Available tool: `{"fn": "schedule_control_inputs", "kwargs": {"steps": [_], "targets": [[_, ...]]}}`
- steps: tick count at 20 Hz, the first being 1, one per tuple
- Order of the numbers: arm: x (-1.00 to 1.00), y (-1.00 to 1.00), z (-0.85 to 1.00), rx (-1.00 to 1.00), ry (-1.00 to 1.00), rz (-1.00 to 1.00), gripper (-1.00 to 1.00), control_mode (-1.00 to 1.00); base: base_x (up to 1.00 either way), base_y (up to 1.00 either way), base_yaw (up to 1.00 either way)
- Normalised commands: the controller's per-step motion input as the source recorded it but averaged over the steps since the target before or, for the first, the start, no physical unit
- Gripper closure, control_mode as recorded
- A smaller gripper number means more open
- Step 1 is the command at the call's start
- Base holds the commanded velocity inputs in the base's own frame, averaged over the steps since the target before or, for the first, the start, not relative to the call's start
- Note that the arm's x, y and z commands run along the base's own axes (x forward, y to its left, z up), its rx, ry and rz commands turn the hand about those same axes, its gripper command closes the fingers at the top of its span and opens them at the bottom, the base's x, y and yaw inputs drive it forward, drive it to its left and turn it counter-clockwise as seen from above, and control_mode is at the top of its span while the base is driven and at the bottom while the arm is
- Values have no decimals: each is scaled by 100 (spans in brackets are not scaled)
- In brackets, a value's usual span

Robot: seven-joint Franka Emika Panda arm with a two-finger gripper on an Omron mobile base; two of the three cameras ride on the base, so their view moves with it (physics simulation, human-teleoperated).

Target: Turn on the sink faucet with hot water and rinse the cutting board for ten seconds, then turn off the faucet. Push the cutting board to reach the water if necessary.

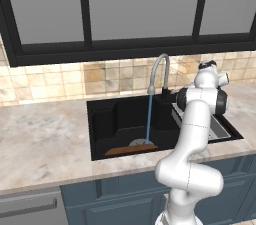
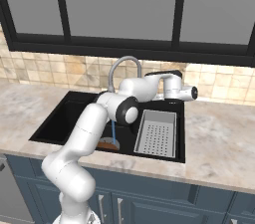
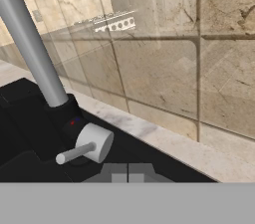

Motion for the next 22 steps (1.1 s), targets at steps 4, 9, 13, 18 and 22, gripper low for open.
{"fn": "schedule_control_inputs", "kwargs": {"steps": [4, 9, 13, 18, 22], "targets": [[0, 0, 0, 0, 0, 0, 100, -100, 0, 0, 0], [0, 0, 0, 0, 0, 0, 100, -100, 0, 0, 0], [0, 0, 0, 0, -3, 0, 100, -100, 0, 0, 0], [0, 0, 0, 0, -4, 0, 100, -100, 0, 0, 0], [0, 0, 0, 0, -8, 0, 100, -100, 0, 0, 0]]}}
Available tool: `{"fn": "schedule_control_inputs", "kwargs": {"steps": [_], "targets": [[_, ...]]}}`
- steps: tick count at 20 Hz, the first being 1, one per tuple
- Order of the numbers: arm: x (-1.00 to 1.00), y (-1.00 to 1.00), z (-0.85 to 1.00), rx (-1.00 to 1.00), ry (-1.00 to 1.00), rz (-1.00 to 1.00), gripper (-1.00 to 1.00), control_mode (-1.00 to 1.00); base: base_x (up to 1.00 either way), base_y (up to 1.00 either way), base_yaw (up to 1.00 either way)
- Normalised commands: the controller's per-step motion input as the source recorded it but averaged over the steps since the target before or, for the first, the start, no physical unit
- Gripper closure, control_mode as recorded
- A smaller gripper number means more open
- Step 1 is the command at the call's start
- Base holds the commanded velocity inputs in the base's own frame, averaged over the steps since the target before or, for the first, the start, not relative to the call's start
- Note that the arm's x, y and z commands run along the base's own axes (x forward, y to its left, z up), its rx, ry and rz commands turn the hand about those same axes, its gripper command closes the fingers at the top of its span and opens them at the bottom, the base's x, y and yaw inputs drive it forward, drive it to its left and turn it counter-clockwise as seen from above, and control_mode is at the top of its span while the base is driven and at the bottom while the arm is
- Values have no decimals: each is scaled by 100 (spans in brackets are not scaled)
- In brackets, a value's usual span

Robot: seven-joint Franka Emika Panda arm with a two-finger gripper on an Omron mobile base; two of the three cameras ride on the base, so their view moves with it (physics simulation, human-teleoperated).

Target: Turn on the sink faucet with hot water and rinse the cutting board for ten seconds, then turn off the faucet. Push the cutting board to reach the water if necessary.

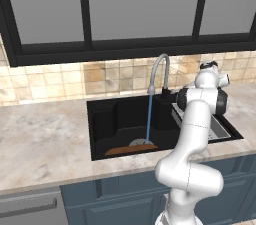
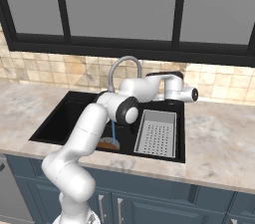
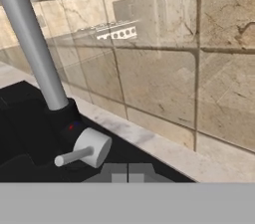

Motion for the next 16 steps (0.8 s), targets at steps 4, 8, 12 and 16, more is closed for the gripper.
{"fn": "schedule_control_inputs", "kwargs": {"steps": [4, 8, 12, 16], "targets": [[0, 0, 0, 0, -6, 0, 100, -100, 0, 0, 0], [0, 3, 0, 0, 0, 0, 100, -100, 0, 0, 0], [0, 8, 0, 0, 0, 0, 100, -100, 0, 0, 0], [0, 8, 0, 0, 0, 0, 100, -100, 0, 0, 0]]}}
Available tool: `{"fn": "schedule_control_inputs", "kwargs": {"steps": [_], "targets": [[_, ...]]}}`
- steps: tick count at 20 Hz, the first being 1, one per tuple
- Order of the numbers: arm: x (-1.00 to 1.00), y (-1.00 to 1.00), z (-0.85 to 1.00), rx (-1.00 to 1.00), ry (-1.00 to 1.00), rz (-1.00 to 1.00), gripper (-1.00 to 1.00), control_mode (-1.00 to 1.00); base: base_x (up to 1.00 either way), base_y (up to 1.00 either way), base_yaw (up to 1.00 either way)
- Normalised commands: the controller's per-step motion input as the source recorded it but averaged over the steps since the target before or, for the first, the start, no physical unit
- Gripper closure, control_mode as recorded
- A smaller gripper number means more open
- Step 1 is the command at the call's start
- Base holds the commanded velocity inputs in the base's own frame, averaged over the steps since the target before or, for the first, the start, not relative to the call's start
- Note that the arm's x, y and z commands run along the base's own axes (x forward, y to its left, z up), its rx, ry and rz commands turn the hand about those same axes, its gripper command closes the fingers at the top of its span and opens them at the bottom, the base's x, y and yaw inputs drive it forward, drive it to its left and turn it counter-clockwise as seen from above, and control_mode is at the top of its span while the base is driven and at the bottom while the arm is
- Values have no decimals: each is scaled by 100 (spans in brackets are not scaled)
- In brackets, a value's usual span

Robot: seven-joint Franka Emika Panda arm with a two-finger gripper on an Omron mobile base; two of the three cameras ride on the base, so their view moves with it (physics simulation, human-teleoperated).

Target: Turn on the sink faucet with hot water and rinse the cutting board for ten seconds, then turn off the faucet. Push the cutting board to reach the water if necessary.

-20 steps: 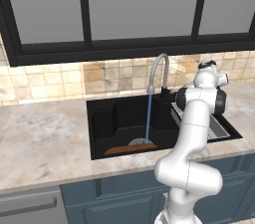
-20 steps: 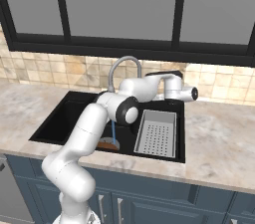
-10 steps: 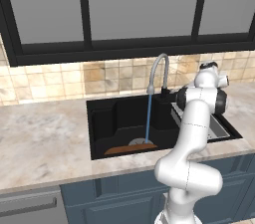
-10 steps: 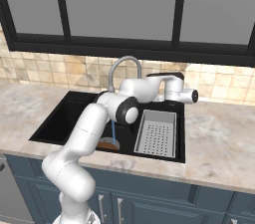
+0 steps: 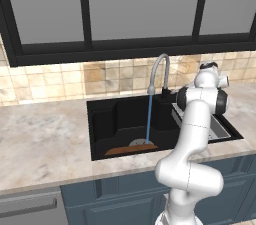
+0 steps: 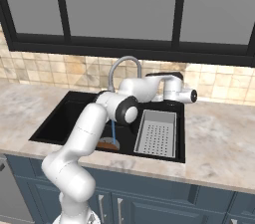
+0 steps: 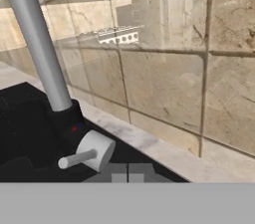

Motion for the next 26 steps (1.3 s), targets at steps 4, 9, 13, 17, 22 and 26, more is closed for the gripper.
{"fn": "schedule_control_inputs", "kwargs": {"steps": [4, 9, 13, 17, 22, 26], "targets": [[1, 14, 0, 0, 0, 0, 100, -100, 0, 0, 0], [2, 13, 0, 0, 0, 0, 100, -100, 0, 0, 0], [4, 10, -1, 0, 0, 0, 100, -100, 0, 0, 0], [0, 1, 0, 0, 0, 0, 100, -100, 0, 0, 0], [0, 2, 0, 0, 0, 0, 100, -100, 0, 0, 0], [0, 0, -8, 0, 0, 0, 100, -100, 0, 0, 0]]}}
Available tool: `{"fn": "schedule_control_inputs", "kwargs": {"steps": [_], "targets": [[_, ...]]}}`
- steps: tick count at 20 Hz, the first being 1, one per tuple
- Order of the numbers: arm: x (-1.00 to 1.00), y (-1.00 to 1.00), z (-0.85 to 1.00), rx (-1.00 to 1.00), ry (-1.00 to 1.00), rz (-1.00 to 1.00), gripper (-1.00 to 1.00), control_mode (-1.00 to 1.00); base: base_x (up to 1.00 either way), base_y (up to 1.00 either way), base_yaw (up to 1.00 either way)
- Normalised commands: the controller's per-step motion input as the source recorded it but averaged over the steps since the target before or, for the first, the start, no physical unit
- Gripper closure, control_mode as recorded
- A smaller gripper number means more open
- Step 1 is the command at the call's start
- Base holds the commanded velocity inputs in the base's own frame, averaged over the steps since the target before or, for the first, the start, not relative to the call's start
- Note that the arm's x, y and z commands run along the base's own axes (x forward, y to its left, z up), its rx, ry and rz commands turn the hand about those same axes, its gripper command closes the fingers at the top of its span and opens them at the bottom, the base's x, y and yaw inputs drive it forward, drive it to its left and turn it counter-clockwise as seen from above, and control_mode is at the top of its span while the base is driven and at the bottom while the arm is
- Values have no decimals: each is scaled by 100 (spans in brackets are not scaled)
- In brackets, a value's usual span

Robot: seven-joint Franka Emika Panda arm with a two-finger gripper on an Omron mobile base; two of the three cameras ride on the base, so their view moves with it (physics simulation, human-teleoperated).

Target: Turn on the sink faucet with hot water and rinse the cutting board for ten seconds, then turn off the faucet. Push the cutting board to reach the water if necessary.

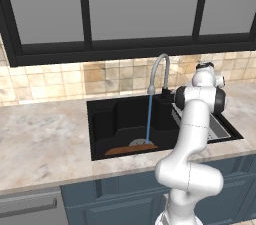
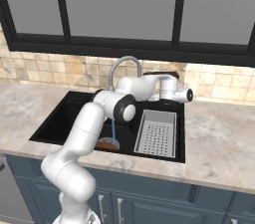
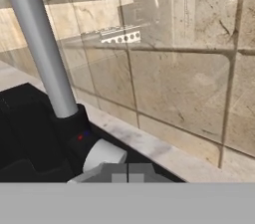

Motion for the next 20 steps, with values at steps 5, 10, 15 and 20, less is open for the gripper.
{"fn": "schedule_control_inputs", "kwargs": {"steps": [5, 10, 15, 20], "targets": [[0, 0, -12, 0, 0, 0, 100, -100, 0, 0, 0], [0, 0, -11, 0, 0, 0, 100, -100, 0, 0, 0], [0, 0, -5, 0, 0, 0, 100, -100, 0, 0, 0], [0, 13, 0, 0, 0, 0, 100, -100, 0, 0, 0]]}}
